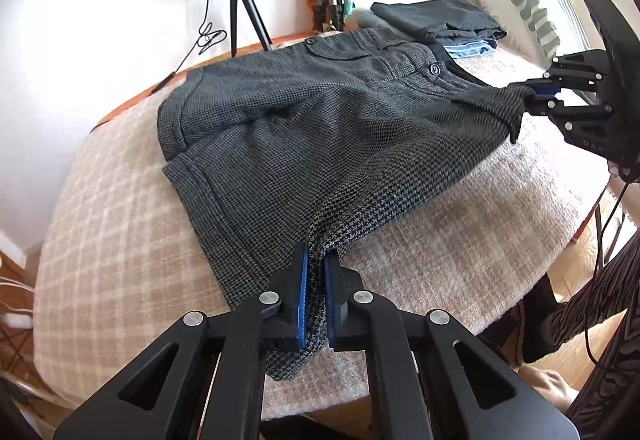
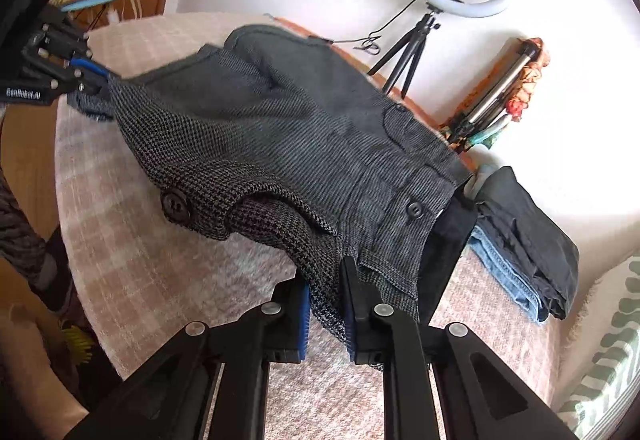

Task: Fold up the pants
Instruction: 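Grasp the trouser leg hems with the left gripper while the right gripper grasps them too, then lift the hems with both grippers and fold them over toward the waistband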

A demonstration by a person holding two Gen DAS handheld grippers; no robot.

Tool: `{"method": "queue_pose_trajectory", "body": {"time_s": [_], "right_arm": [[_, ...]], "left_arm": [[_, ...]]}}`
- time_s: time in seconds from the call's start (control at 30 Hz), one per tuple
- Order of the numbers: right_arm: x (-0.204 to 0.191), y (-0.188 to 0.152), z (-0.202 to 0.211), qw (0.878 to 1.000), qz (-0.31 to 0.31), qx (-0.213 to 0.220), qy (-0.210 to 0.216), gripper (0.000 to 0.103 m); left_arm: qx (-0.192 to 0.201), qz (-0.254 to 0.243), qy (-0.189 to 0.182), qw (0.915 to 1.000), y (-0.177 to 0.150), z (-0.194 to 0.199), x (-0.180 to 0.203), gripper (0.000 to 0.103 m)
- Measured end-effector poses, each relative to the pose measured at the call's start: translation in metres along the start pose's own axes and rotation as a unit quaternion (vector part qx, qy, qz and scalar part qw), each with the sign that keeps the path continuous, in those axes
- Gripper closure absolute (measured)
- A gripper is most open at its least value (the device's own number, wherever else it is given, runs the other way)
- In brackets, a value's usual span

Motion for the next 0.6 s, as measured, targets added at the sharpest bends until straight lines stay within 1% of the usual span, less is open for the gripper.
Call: {"method": "queue_pose_trajectory", "body": {"time_s": [0.07,0.1,0.17,0.3,0.4,0.43,0.47,0.5,0.53,0.57,0.6], "right_arm": [[0.009,0.008,0.009,1.000,-0.018,0.017,-0.002,0.092],[0.012,0.012,0.013,0.999,-0.022,0.023,-0.005,0.092],[0.014,0.019,0.017,0.999,-0.027,0.031,-0.015,0.092],[0.019,0.028,0.019,0.999,-0.037,0.037,-0.015,0.093],[0.022,0.029,0.020,0.998,-0.044,0.039,-0.019,0.093],[0.025,0.030,0.020,0.998,-0.052,0.038,-0.014,0.093],[0.028,0.030,0.020,0.997,-0.061,0.038,-0.008,0.093],[0.030,0.030,0.020,0.997,-0.067,0.039,-0.007,0.093],[0.031,0.030,0.021,0.997,-0.066,0.042,-0.009,0.093],[0.031,0.031,0.022,0.997,-0.062,0.044,-0.012,0.093],[0.031,0.031,0.022,0.997,-0.062,0.044,-0.013,0.093]], "left_arm": [[-0.003,-0.004,0.004,1.0000,-0.001,-0.006,0.001,0.090],[-0.011,-0.004,0.001,0.9999,-0.003,-0.011,0.002,0.087],[-0.025,-0.002,0.003,0.9997,-0.007,-0.018,0.006,0.065],[-0.038,-0.018,0.007,0.9991,-0.014,-0.026,0.012,0.064],[-0.043,-0.010,0.009,0.9990,-0.019,-0.024,0.015,0.063],[-0.037,-0.012,0.003,0.9992,-0.020,-0.021,0.018,0.060],[-0.031,-0.022,0.009,0.9992,-0.020,-0.020,0.021,0.058],[-0.027,-0.034,0.024,0.9988,-0.020,-0.021,0.024,0.058],[-0.029,-0.040,0.035,0.9982,-0.022,-0.023,0.024,0.060],[-0.031,-0.040,0.042,0.9978,-0.021,-0.026,0.023,0.071],[-0.029,-0.036,0.034,0.9983,-0.019,-0.028,0.020,0.078]]}}
Point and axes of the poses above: each gripper's, at about its wrist camera, not at the fingertips, and z roughly against the way its jaws point, x to its right, y to its top, the point moved 2 cm from there along -z, roughly the way its jaws point, and after that the axes turned 2 degrees about z, right-handed, at the moved point
